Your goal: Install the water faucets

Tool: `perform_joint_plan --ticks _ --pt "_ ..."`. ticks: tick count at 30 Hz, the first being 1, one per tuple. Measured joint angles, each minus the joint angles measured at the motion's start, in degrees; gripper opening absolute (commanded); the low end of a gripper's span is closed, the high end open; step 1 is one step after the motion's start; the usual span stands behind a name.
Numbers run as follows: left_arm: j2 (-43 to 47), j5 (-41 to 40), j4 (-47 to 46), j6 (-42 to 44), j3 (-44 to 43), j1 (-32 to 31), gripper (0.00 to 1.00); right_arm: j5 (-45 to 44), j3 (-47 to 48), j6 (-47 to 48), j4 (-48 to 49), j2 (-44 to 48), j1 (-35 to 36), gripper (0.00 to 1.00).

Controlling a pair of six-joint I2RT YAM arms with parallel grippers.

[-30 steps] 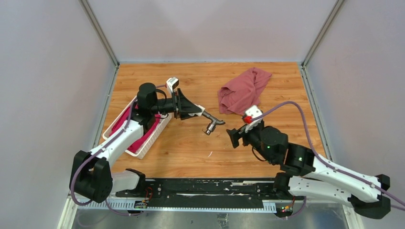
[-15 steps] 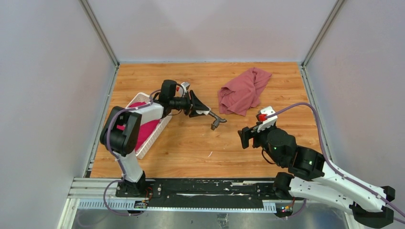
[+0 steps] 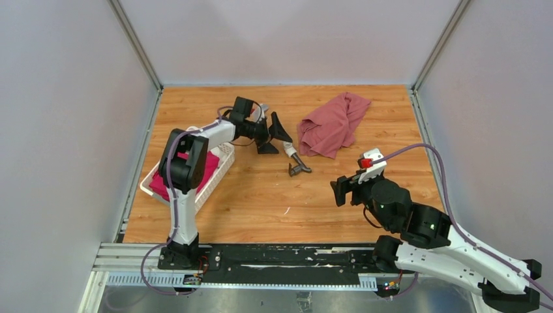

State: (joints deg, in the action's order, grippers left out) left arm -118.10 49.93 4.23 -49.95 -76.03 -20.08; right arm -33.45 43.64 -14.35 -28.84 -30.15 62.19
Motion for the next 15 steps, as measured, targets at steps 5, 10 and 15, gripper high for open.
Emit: perform_joint_plan --ticks 5,10,15 --pt "7.98 -12.15 21.33 15.85 -8.17 0.02 1.00 -2.21 0.00 -0.33 -2.14 1.79 0.00 0.90" --pt "29.16 -21.57 29.11 24.17 -1.60 -0.07 1.00 -4.13 0.00 -0.70 -2.40 1.18 0.00 0.94" --pt "53.42 -29.14 30.25 27.50 14.64 -0.37 1.00 -4.63 -0.61 -1.66 -0.63 0.11 -0.28 1.00"
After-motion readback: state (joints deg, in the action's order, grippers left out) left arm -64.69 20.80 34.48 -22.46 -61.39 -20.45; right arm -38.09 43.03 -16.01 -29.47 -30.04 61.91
